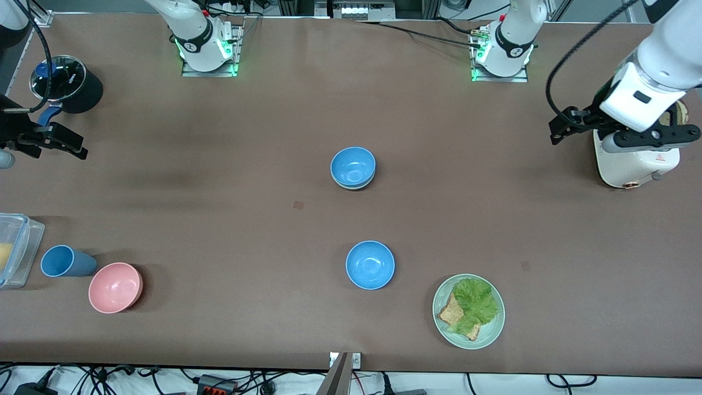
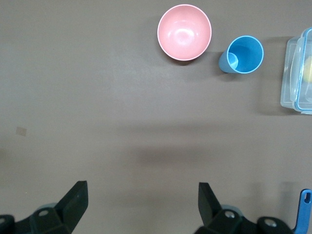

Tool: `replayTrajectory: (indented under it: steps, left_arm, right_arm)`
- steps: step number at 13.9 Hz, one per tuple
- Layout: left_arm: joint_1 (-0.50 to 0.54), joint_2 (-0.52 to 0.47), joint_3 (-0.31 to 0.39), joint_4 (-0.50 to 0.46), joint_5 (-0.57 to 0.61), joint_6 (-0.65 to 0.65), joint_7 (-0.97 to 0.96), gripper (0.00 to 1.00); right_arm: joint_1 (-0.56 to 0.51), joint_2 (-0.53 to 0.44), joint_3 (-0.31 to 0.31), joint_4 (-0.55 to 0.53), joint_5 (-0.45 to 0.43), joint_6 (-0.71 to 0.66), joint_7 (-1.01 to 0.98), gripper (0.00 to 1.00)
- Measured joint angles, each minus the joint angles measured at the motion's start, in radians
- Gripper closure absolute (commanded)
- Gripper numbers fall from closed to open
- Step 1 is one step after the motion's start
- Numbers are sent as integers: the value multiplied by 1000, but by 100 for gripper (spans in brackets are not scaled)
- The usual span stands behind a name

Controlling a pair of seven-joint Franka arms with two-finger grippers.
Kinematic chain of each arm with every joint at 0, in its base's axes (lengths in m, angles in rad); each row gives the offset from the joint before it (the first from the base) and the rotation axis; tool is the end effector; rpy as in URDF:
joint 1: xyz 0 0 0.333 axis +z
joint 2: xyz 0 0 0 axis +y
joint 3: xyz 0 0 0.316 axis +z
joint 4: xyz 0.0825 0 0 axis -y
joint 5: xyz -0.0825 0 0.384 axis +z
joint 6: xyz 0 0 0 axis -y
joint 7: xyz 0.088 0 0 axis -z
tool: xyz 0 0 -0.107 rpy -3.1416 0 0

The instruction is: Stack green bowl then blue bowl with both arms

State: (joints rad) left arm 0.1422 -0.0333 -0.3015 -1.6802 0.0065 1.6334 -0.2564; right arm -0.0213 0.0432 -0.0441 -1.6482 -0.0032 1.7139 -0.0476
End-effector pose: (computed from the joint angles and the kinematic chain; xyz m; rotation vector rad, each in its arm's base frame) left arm 0.5408 -0.0888 0.5956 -3.1188 -0.1512 0.0176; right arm 0.5764 -0.0376 0.5759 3.1349 -0.0271 0.0348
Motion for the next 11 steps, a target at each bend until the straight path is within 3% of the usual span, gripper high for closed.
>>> replayTrajectory:
  steps: [2, 6, 11]
  left_arm:
    - [-9, -2, 19, -10, 0, 3, 1, 0]
    - [-103, -2, 136, -25, 0, 6, 7, 0]
    - [-127, 3, 142, -22, 0, -11, 6, 0]
  right_arm:
    - [0, 0, 0, 0, 0, 0, 0, 0]
    - [0, 0, 0, 0, 0, 0, 0, 0]
    - [0, 0, 0, 0, 0, 0, 0, 0]
